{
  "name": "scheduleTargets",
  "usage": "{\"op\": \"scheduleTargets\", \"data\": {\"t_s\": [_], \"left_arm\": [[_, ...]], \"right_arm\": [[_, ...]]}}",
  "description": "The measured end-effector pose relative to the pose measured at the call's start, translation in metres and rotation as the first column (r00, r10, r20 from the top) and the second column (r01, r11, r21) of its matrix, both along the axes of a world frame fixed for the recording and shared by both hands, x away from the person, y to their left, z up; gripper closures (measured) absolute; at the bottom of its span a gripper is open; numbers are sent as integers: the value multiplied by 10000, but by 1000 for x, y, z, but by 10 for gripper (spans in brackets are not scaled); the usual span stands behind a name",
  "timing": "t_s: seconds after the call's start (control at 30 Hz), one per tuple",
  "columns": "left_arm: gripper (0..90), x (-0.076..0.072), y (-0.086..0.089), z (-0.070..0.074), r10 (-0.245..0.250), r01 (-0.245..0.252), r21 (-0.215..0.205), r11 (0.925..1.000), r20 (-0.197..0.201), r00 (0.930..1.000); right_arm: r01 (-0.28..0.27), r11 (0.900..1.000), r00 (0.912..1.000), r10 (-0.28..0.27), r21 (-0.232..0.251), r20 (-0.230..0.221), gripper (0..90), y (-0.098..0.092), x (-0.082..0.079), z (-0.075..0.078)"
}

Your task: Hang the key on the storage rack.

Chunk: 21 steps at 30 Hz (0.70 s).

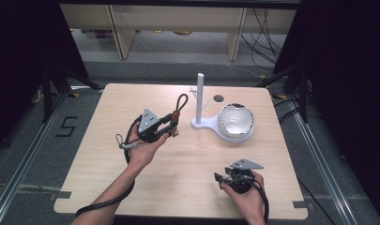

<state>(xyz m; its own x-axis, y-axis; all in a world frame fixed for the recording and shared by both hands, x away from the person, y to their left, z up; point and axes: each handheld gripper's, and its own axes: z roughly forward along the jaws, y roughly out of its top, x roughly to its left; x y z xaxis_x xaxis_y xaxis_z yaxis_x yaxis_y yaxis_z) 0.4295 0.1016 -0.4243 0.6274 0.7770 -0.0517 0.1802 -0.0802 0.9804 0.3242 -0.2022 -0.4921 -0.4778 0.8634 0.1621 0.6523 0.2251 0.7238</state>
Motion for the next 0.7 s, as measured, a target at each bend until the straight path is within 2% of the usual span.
{"op": "scheduleTargets", "data": {"t_s": [0.1, 0.13, 0.17, 0.3, 0.4, 0.5, 0.57, 0.7], "left_arm": [[684, 2, -1, 0, -7, 7, 32, 10000, -12, 10000], [684, 2, -1, 1, 1, -1, 23, 10000, -10, 10000], [684, 2, -1, 1, 1, -1, 23, 10000, -10, 10000], [684, 5, -2, 0, 61, -61, -41, 10000, -62, 10000], [684, 7, -3, 1, 51, -51, -54, 10000, -52, 10000], [684, 7, -4, 1, 57, -57, -88, 9999, -66, 10000], [684, 8, -4, 1, 61, -62, -78, 10000, -62, 10000], [684, 10, -5, 0, 76, -78, -92, 9999, -133, 9999]], "right_arm": [[-1, 10000, 10000, 1, 27, -19, 493, 0, 0, 0], [-116, 9998, 9999, 116, 174, -6, 493, 0, 1, -1], [-41, 10000, 10000, 41, -14, 63, 493, 0, 0, 0], [50, 10000, 10000, -49, 70, -73, 491, 1, 0, -1], [-18, 10000, 10000, 18, -66, 46, 491, 1, 0, -2], [-9, 10000, 10000, 9, -63, 41, 490, 1, 0, -2], [71, 9999, 9999, -70, 88, -115, 490, 2, -1, -1], [-139, 9999, 9999, 139, -1, 100, 490, 0, 1, -1]]}}
